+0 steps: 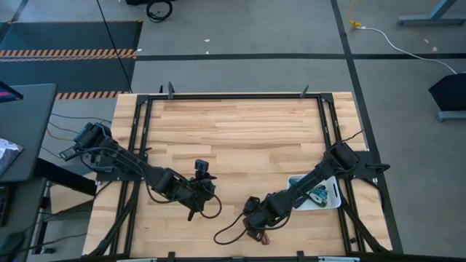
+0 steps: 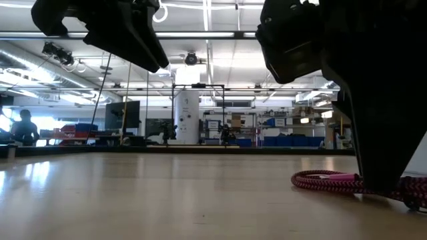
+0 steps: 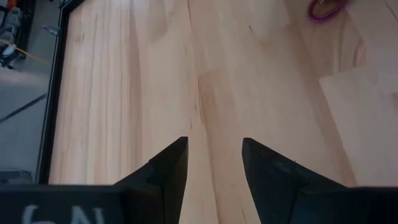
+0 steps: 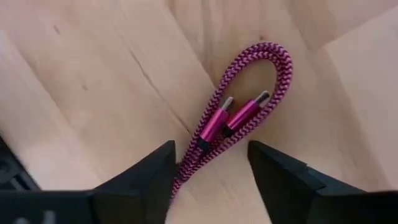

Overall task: Pick and place USB-C Cables
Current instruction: Put the pink charger cable into the white container

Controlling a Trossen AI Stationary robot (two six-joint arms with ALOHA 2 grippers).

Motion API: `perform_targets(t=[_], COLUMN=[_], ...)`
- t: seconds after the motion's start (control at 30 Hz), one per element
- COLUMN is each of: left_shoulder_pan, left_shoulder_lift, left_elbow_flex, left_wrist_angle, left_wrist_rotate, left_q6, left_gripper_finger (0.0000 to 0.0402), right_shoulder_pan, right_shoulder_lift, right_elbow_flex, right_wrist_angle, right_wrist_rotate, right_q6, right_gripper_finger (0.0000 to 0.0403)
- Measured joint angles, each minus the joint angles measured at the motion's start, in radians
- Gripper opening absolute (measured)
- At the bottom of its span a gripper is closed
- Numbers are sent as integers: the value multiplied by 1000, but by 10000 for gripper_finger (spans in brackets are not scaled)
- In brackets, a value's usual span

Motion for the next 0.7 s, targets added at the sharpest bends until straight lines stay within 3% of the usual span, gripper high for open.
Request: perform_targets(t=[0.13,0.4,0.7], left_shoulder_pan=[0,-5,-5], left_shoulder_lift=[0,0,0], left_elbow_flex=[0,0,0], left_wrist_angle=[-2,-3,-3], left_wrist_rotate=[0,0,0], left_q6=[-21,-40,-43], left_gripper_finger=[160,160,160], right_shoulder_pan=[0,-1,-5], right_shoulder_lift=[2,0,-94], right_elbow_flex=[0,-2,-13], right_wrist_angle=[-25,-63,-124], right_wrist_rotate=[33,50,87], right_q6=[-3,-75,-107], right_gripper_finger=[168,24,17])
